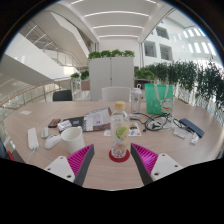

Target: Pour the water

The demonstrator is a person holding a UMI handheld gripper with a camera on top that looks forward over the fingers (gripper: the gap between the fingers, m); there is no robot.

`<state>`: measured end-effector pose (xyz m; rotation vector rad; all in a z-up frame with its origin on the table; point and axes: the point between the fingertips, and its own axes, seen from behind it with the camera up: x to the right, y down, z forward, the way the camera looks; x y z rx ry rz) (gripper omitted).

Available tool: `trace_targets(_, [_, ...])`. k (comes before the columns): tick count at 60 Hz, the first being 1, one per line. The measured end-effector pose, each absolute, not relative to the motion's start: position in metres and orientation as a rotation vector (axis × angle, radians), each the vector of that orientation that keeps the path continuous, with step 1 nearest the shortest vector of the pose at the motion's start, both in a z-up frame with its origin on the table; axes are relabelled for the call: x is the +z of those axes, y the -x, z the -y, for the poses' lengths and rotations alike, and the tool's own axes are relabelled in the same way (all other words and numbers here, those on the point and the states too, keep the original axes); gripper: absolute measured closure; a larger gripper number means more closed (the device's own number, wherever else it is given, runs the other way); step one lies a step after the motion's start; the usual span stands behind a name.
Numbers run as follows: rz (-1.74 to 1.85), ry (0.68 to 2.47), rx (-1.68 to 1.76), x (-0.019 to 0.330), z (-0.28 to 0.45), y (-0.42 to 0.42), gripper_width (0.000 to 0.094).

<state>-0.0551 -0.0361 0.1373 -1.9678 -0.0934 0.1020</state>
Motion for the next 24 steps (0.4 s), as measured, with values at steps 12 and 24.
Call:
trace_targets(12, [0.031,1.96,0.048,0.207,0.138,0.086,0.0121])
trace_targets(24, [-0.004,1.958,0.069,0.263,0.211,0.114,0.0125])
